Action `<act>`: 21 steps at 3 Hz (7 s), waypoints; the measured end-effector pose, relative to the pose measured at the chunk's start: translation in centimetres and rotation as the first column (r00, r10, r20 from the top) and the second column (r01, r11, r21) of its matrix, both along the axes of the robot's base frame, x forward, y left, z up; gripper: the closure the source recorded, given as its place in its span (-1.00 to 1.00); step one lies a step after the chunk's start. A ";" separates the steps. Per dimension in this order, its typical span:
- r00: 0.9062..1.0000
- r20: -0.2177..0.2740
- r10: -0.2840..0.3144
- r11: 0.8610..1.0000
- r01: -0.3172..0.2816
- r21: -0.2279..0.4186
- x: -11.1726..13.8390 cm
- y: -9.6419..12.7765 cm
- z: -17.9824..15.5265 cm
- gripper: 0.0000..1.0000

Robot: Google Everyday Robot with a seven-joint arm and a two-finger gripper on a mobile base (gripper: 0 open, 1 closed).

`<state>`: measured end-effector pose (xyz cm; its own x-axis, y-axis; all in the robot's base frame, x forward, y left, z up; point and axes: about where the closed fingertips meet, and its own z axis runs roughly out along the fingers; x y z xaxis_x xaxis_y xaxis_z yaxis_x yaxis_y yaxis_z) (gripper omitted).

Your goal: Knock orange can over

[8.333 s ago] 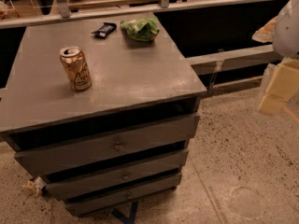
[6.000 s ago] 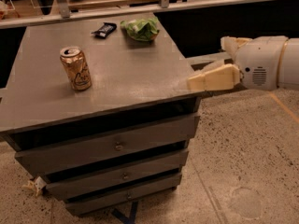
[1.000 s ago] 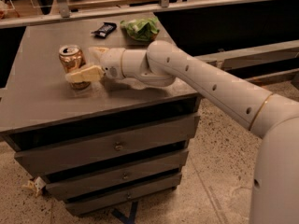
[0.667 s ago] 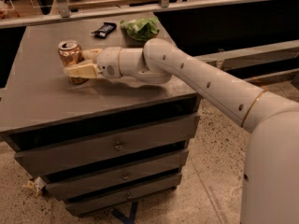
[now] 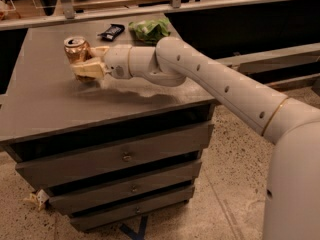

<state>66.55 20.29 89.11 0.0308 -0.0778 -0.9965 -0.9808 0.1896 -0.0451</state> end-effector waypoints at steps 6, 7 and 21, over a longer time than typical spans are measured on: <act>0.817 0.567 0.106 0.870 0.200 -0.451 1.9 -4.4 5.4 1.00; 0.738 0.615 0.277 0.850 0.110 -0.515 1.7 -4.1 4.7 1.00; 0.643 0.506 0.575 0.591 0.101 -0.801 -1.6 -5.4 -2.3 -1.00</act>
Offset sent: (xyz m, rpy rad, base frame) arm 0.0210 -0.0560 0.0374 -0.2829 -0.1933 -0.0791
